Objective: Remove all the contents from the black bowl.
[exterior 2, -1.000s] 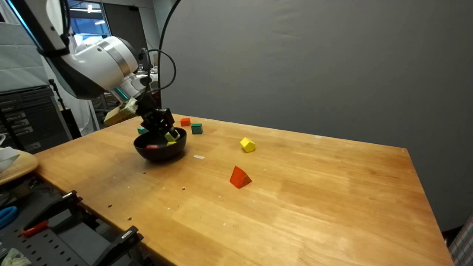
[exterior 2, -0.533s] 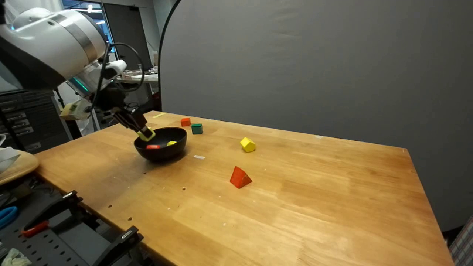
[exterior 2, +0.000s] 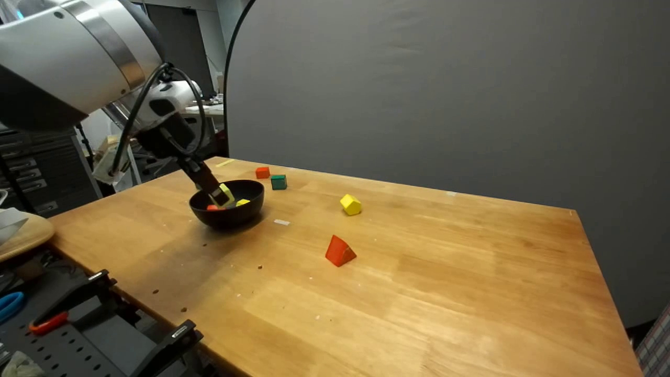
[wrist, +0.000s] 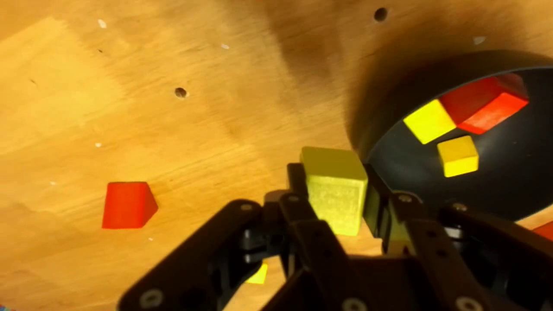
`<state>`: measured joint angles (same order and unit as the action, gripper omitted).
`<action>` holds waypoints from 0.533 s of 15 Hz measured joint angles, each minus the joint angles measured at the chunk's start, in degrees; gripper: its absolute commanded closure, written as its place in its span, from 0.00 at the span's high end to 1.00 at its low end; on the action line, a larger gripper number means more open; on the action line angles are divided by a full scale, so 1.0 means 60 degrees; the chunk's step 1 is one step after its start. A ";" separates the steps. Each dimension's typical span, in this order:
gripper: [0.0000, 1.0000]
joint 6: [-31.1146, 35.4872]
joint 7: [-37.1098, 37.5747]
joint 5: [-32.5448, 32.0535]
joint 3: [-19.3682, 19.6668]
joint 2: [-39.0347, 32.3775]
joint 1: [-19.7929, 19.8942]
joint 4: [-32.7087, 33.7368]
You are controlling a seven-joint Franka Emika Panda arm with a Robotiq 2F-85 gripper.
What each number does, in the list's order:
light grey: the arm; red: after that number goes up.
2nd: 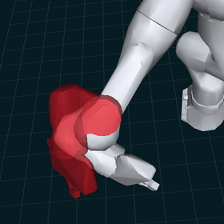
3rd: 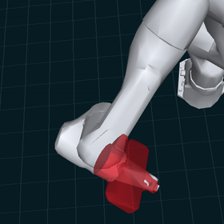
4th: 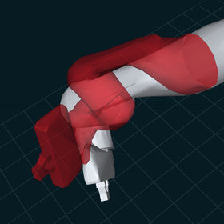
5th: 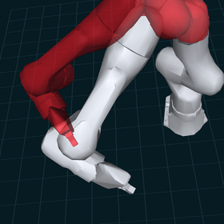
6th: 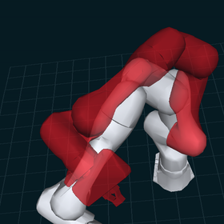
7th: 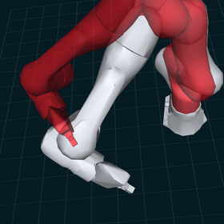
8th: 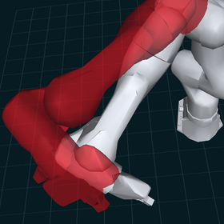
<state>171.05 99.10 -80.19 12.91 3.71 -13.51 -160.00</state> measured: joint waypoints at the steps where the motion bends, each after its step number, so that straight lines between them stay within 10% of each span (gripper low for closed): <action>1: 0.25 0.0312 -0.0251 0.0033 0.0290 -0.0214 0.0195 0.0003; 6: 0.26 0.1861 -0.2870 0.1303 0.1085 -0.2106 0.1199 -0.0007; 7: 0.59 0.2061 -0.3464 0.1770 0.0963 -0.2588 0.1397 0.0011; 8: 0.60 0.2239 -0.4011 0.2233 0.0660 -0.3080 0.1688 0.0074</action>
<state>184.48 75.04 -66.79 16.87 -14.77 -3.38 -159.56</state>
